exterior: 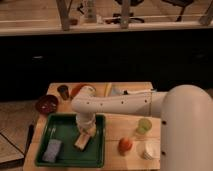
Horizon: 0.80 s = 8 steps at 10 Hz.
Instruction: Wipe tray with eraser
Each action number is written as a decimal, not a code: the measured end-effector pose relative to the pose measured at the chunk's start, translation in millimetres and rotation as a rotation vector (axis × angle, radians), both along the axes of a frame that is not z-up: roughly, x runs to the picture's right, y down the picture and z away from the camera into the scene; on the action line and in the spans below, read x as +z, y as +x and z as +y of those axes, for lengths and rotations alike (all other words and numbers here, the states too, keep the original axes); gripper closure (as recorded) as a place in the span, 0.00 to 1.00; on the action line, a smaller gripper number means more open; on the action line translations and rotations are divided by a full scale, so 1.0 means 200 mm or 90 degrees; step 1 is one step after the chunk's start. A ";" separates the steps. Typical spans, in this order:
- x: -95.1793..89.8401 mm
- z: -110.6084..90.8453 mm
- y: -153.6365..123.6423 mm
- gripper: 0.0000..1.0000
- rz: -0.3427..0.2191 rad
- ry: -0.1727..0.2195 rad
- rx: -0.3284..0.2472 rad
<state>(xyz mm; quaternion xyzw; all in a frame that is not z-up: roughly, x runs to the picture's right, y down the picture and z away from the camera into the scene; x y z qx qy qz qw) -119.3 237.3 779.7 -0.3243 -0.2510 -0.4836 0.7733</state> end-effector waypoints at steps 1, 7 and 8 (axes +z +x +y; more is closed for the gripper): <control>0.01 0.00 -0.07 1.00 -0.011 -0.004 -0.008; -0.08 0.16 -0.30 1.00 -0.087 -0.064 -0.071; -0.10 0.18 -0.25 1.00 -0.088 -0.071 -0.075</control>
